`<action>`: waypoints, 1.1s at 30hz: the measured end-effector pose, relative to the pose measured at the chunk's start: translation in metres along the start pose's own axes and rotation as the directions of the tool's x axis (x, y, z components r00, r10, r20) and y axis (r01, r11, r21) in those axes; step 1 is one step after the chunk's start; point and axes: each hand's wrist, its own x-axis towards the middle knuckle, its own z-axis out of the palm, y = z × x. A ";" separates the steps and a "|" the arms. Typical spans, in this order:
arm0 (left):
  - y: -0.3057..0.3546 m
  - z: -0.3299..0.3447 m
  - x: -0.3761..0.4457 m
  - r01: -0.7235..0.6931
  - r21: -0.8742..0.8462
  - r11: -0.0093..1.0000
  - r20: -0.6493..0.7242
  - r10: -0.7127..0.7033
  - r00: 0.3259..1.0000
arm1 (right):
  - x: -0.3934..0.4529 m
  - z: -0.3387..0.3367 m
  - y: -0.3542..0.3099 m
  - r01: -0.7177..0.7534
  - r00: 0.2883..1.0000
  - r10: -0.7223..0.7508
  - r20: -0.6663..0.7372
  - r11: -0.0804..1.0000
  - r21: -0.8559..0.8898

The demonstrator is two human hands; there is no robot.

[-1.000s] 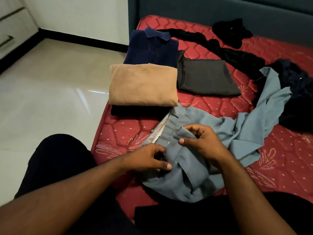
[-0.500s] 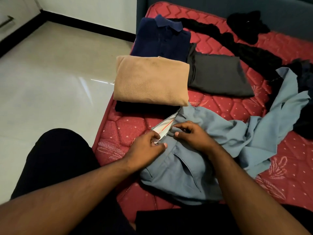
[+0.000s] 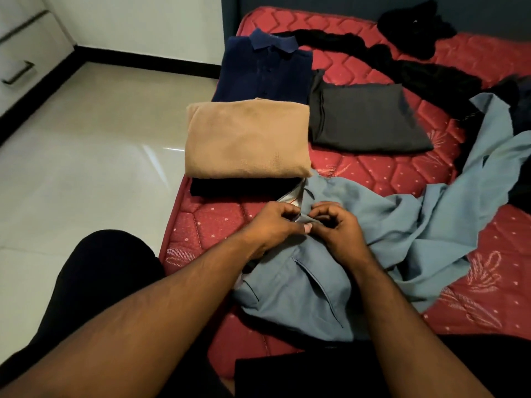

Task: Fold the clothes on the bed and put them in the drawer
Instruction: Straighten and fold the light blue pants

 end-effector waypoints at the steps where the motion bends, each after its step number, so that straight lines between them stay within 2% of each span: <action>1: -0.001 0.002 -0.004 -0.076 0.022 0.997 0.009 0.076 0.997 | -0.001 -0.001 -0.003 0.019 1.000 -0.019 -0.004 1.000 0.002; 3: -0.001 0.009 -0.010 -0.229 0.070 0.971 0.000 0.230 0.973 | -0.003 -0.005 -0.010 0.060 0.998 -0.061 -0.009 0.998 -0.032; 5: 0.005 0.017 -0.016 -0.323 0.057 0.945 -0.098 0.327 0.940 | -0.008 -0.010 -0.021 0.105 0.994 -0.109 -0.026 0.989 -0.103; 7: 0.017 0.025 -0.023 -0.333 -0.054 0.941 -0.246 0.310 0.918 | -0.021 -0.018 -0.038 0.150 0.981 -0.160 -0.105 0.984 -0.098; 10: 0.036 0.039 -0.029 -0.374 -0.145 0.916 -0.320 0.314 0.894 | -0.038 -0.030 -0.063 0.184 0.962 -0.196 -0.191 0.980 -0.081; 12: 0.056 0.049 -0.036 -0.433 -0.161 0.887 -0.311 0.370 0.875 | -0.045 -0.045 -0.083 0.209 0.959 -0.224 -0.174 0.972 -0.104; 16: 0.103 0.065 -0.048 -0.470 -0.284 0.835 -0.249 0.409 0.878 | -0.048 -0.084 -0.138 0.164 0.986 -0.164 -0.025 0.986 -0.035; 18: 0.130 0.072 -0.049 -0.482 -0.343 0.806 -0.225 0.428 0.875 | -0.047 -0.108 -0.175 0.181 0.983 -0.181 0.012 0.976 -0.121; 20: 0.152 0.076 -0.048 -0.504 -0.363 0.784 -0.199 0.463 0.863 | -0.037 -0.125 -0.202 0.201 0.979 -0.201 0.032 0.939 -0.280; 22: 0.178 0.073 -0.042 -0.564 -0.314 0.764 -0.146 0.548 0.824 | -0.024 -0.141 -0.229 0.219 0.969 -0.245 -0.001 0.865 -0.452; 24: 0.202 0.065 -0.033 -0.674 -0.131 0.727 -0.098 0.666 0.739 | -0.011 -0.153 -0.253 0.222 0.953 -0.297 -0.054 0.812 -0.539; 27: 0.237 0.055 -0.015 -0.740 0.100 0.665 -0.125 0.746 0.654 | 0.008 -0.168 -0.290 0.228 0.925 -0.352 -0.144 0.816 -0.531; 29: 0.265 0.052 -0.007 -0.780 0.143 0.610 -0.187 0.790 0.584 | 0.024 -0.178 -0.316 0.222 0.937 -0.331 -0.111 0.809 -0.544; 32: 0.297 0.052 0.000 -0.840 0.127 0.528 -0.195 0.843 0.501 | 0.043 -0.191 -0.351 0.222 0.946 -0.322 -0.049 0.747 -0.627; 33: 0.304 0.048 0.004 -0.838 0.120 0.532 -0.178 0.842 0.509 | 0.048 -0.197 -0.362 0.218 0.941 -0.333 -0.060 0.733 -0.644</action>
